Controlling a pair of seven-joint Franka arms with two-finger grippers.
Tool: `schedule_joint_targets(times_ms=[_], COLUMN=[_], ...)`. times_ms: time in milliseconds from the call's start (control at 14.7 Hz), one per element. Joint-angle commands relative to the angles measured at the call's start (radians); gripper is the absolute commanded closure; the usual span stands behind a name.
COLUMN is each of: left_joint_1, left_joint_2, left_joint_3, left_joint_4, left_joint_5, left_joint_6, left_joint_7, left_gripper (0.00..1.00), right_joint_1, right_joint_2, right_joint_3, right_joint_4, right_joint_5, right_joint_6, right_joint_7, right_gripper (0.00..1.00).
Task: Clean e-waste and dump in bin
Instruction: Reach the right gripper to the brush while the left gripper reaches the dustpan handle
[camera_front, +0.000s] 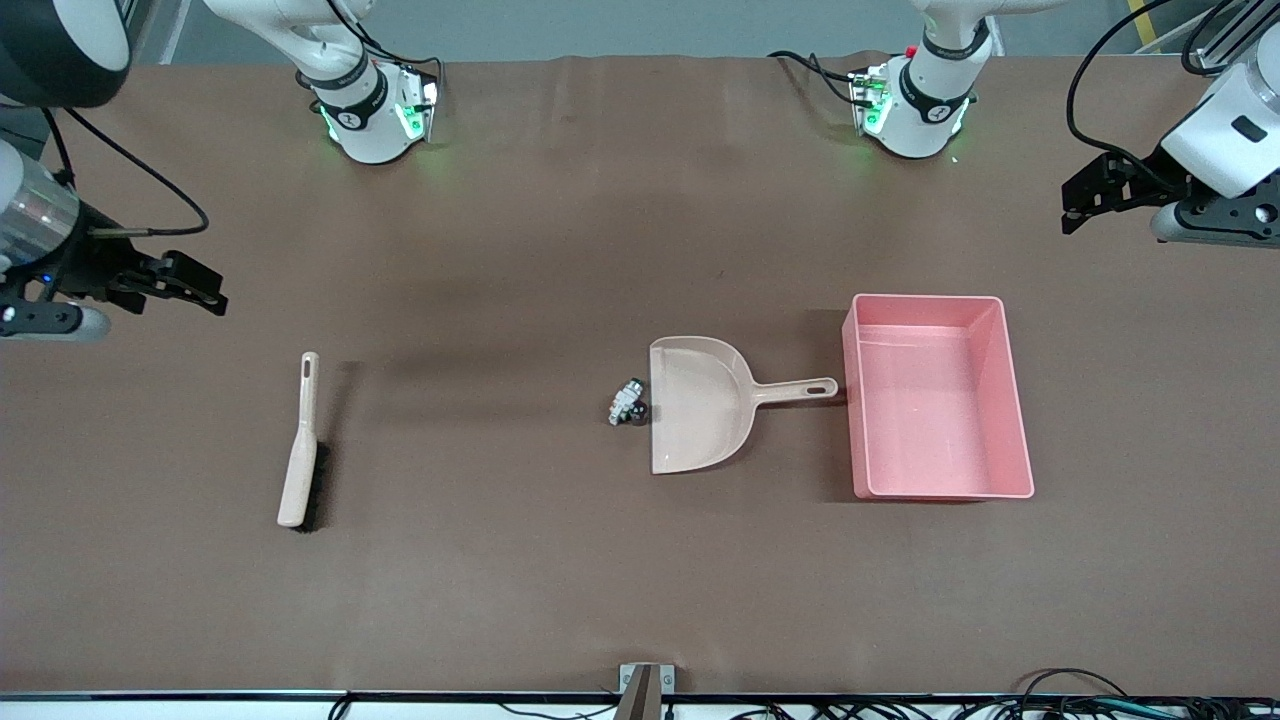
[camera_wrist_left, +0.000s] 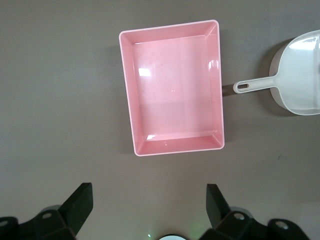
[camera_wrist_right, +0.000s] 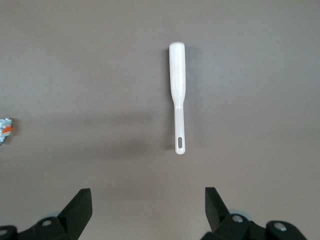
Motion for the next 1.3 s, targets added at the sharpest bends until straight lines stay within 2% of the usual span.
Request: schedule_joint_targets(times_ms=[0, 273, 477, 682, 750, 955, 1227], left_joint_1=[-0.026, -0.05, -0.054, -0.055, -0.055, -0.063, -0.104], left_joint_2=[0.043, 0.132, 0.207, 0.302, 0.34, 0.413, 0.489], left_joint_3=[-0.035, -0.144, -0.216, -0.316, -0.346, -0.402, -0.408], left_joint_4=[0.01, 0.01, 0.008, 0.013, 0.016, 0.019, 0.016], left_joint_5=[-0.011, 0.0, 0.008, 0.089, 0.13, 0.213, 0.299], left_joint_6=[0.033, 0.111, 0.172, 0.232, 0.255, 0.3, 0.358], left_joint_7=[0.014, 0.014, 0.017, 0.024, 0.036, 0.063, 0.115], left_gripper=[0.0, 0.0, 0.0, 0.0, 0.0, 0.0, 0.02], right_joint_1=[-0.036, -0.053, -0.049, -0.044, -0.043, -0.046, -0.052], right_joint_2=[-0.045, -0.094, -0.153, -0.162, -0.162, -0.144, -0.015], right_joint_3=[0.007, 0.007, 0.007, 0.009, 0.009, 0.007, 0.007], right_joint_4=[-0.108, -0.26, -0.422, -0.548, -0.605, -0.717, -0.717], right_joint_5=[0.008, 0.008, 0.008, 0.008, 0.008, 0.008, -0.001], right_joint_6=[0.049, 0.164, 0.288, 0.354, 0.414, 0.609, 0.807], right_joint_7=[0.01, -0.001, -0.004, -0.015, -0.018, -0.021, -0.049], right_gripper=[0.0, 0.0, 0.0, 0.0, 0.0, 0.0, 0.0])
